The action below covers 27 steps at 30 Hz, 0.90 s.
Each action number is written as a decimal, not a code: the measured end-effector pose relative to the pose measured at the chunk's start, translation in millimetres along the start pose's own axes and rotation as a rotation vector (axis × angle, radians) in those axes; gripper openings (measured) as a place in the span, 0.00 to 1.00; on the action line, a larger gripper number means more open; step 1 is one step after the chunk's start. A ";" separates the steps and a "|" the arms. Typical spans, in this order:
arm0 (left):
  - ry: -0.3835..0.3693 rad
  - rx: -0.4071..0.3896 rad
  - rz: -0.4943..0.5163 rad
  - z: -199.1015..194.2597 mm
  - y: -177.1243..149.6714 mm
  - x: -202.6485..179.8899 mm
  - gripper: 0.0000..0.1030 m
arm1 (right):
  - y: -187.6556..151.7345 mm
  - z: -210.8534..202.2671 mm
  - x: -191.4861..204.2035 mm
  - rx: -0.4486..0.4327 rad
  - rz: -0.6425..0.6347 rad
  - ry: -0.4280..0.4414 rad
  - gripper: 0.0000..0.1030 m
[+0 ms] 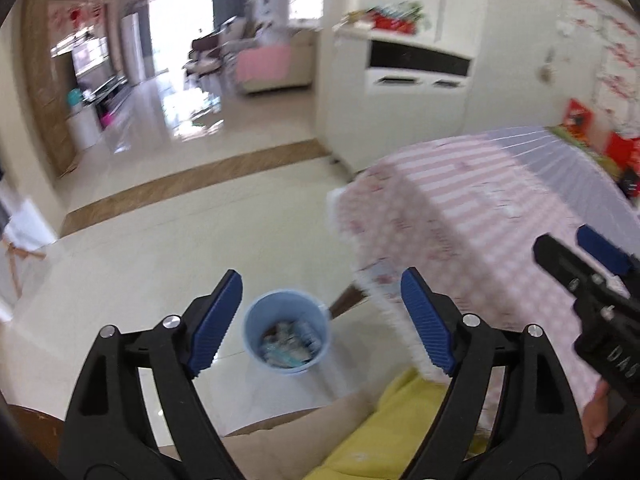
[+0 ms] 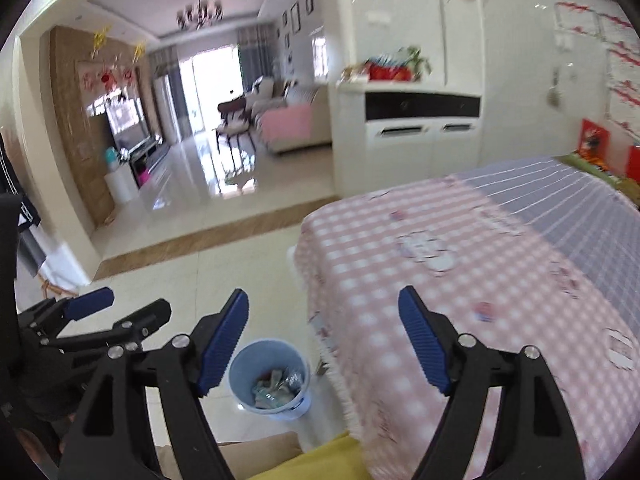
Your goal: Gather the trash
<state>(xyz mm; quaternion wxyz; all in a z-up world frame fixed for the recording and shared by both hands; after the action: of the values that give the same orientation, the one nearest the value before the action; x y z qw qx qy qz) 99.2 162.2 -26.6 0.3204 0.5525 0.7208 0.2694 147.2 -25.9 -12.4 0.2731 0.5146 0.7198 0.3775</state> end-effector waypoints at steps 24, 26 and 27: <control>-0.177 -0.299 0.162 -115.4 -23.8 -66.4 0.88 | -33.4 -134.0 -56.3 -0.248 0.087 -0.178 0.82; -0.179 -0.304 0.170 -117.7 -25.8 -67.6 0.89 | -34.4 -135.6 -59.0 -0.243 0.106 -0.173 0.82; -0.179 -0.304 0.171 -117.7 -26.3 -67.7 0.89 | -35.1 -136.4 -59.7 -0.237 0.113 -0.172 0.82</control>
<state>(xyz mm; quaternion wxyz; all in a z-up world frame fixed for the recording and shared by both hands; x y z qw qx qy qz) 5.8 86.1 41.5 0.4390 0.5788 0.5907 0.3512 41.0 -124.8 36.1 0.3709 0.5489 0.6140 0.4290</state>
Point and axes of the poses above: each gripper's, at about its wrist camera, not at the fingertips, and z roughly the way its jaws point, x to its left, y to its top, the point moved 3 cm from there along z, roughly the way its jaws point, and after that the axes turned 9 degrees about -y, right-handed, at the moved point
